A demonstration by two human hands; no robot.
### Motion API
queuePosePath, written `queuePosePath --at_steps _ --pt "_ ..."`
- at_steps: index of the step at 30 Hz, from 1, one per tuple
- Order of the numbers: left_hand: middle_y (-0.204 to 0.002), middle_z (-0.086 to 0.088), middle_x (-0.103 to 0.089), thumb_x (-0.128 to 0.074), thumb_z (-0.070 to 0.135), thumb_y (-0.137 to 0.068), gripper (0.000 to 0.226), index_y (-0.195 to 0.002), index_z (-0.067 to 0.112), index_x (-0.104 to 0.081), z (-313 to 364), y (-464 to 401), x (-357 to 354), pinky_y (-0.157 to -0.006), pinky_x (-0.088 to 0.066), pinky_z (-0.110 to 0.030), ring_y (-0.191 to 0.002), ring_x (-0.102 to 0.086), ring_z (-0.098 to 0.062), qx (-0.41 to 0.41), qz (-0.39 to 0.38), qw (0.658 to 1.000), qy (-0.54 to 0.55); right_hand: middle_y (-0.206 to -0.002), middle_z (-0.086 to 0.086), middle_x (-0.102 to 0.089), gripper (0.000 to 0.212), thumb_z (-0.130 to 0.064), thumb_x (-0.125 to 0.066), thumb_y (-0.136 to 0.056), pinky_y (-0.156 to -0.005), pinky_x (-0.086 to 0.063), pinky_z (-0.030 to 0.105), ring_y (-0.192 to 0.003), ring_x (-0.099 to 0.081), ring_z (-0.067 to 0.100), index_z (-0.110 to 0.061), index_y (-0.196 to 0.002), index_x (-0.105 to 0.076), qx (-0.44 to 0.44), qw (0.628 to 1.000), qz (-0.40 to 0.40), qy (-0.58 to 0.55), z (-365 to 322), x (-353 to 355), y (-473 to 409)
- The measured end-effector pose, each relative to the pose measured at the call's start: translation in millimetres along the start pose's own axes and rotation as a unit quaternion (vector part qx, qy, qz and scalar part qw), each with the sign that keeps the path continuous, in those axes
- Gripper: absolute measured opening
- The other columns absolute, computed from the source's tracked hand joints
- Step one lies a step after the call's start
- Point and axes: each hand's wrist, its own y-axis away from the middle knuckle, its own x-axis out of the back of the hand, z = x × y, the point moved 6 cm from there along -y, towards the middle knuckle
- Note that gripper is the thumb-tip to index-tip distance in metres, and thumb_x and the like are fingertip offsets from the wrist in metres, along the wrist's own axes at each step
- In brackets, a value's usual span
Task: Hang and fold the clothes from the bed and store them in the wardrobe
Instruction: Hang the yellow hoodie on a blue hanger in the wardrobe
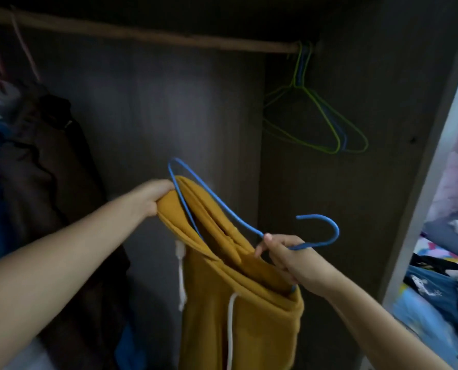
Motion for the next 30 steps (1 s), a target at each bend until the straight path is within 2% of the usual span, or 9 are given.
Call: queuePosePath --at_steps 6,10,13,17,21,24,26,28,30 --pt "-0.073 -0.018 -0.061 -0.058 -0.002 -0.088 0.016 -0.075 0.005 -0.053 -32.4 -27.8 36.8 -0.03 -0.039 -0.016 -0.039 -0.057 -0.014 -0.029 0.163 0.975 -0.148 -0.047 -0.012 -0.039 0.046 -0.055 -0.035 -0.097 -0.038 -0.029 0.019 -0.039 -0.033 0.006 -0.027 -0.082 -0.069 -0.138 0.967 -0.056 0.208 -12.9 15.7 7.4" --pt "-0.098 -0.025 -0.066 -0.058 0.0 -0.083 0.006 -0.082 0.0 -0.063 -46.4 -37.3 16.9 -0.07 -0.053 -0.033 -0.086 -0.065 -0.033 -0.057 0.159 0.937 -0.306 -0.059 -0.008 -0.055 0.047 -0.053 -0.033 -0.099 -0.05 -0.046 0.022 -0.051 -0.052 0.009 -0.028 -0.08 -0.069 -0.177 0.921 -0.098 0.333 -7.1 19.5 14.4" --pt "-0.089 -0.016 -0.069 -0.055 0.005 -0.08 0.014 -0.072 0.012 -0.064 -39.3 -27.8 -22.4 -0.073 -0.047 -0.032 -0.088 -0.064 -0.032 -0.138 0.112 0.884 -0.432 -0.081 -0.002 -0.058 0.047 -0.047 -0.029 -0.102 -0.077 -0.045 0.025 -0.073 -0.055 0.01 -0.025 -0.083 -0.066 -0.222 0.859 -0.14 0.439 7.6 15.6 19.8" --pt "-0.069 0.0 -0.061 -0.056 0.009 -0.076 0.013 -0.067 0.018 -0.056 -38.7 -21.3 -63.8 -0.064 -0.041 -0.026 -0.075 -0.06 -0.023 -0.211 0.057 0.857 -0.466 -0.053 -0.009 -0.043 0.036 -0.038 -0.04 -0.102 -0.038 -0.031 0.015 -0.036 -0.04 0.003 -0.019 -0.084 -0.065 -0.202 0.932 -0.029 0.299 -10.2 41.3 -0.9" --pt "-0.069 0.007 -0.058 -0.058 0.012 -0.077 0.016 -0.067 0.025 -0.057 -38.6 -25.2 -89.3 -0.053 -0.038 -0.023 -0.069 -0.057 -0.012 -0.21 -0.008 0.855 -0.474 -0.048 -0.006 -0.037 0.032 -0.032 -0.041 -0.102 -0.038 -0.026 0.017 -0.038 -0.031 0.006 -0.014 -0.079 -0.054 -0.275 0.938 -0.047 0.207 5.3 22.7 -20.0" --pt "-0.1 -0.002 -0.066 -0.063 0.018 -0.081 0.014 -0.092 0.027 -0.058 -48.6 -41.3 -80.3 -0.073 -0.049 -0.028 -0.094 -0.06 -0.019 -0.148 -0.056 0.879 -0.451 -0.047 -0.007 -0.032 0.03 -0.022 -0.041 -0.102 -0.03 -0.02 0.013 -0.034 -0.026 0.002 -0.01 -0.077 -0.053 -0.264 0.964 -0.025 0.031 -5.5 37.0 -37.9" --pt "-0.133 -0.008 -0.051 -0.066 0.029 -0.085 0.053 -0.133 0.023 -0.045 -51.3 -44.3 -68.9 -0.097 -0.045 -0.033 -0.117 -0.052 -0.024 -0.105 -0.098 0.903 -0.405 -0.047 -0.007 -0.032 0.019 -0.013 -0.048 -0.098 -0.03 -0.021 0.013 -0.035 -0.026 0.002 -0.007 -0.082 -0.057 -0.249 0.968 -0.01 -0.038 -21.2 49.8 -45.4" --pt "-0.144 -0.007 -0.035 -0.064 0.035 -0.088 0.068 -0.146 0.023 -0.03 -40.4 -30.6 -65.4 -0.105 -0.034 -0.032 -0.131 -0.04 -0.026 -0.164 -0.066 0.893 -0.413 -0.049 -0.005 -0.034 0.008 -0.006 -0.053 -0.093 -0.033 -0.026 0.014 -0.039 -0.03 0.004 -0.004 -0.088 -0.06 -0.237 0.968 -0.002 -0.087 -31.5 50.9 -56.4" --pt "-0.132 -0.004 -0.045 -0.061 0.028 -0.09 0.044 -0.131 0.017 -0.05 -21.7 6.7 -73.6 -0.1 -0.035 -0.025 -0.124 -0.045 -0.02 -0.309 0.008 0.874 -0.375 -0.051 0.0 -0.042 0.01 -0.001 -0.05 -0.094 -0.038 -0.039 0.017 -0.042 -0.04 0.007 0.002 -0.092 -0.06 -0.221 0.965 0.033 -0.139 -44.6 47.6 -72.7"
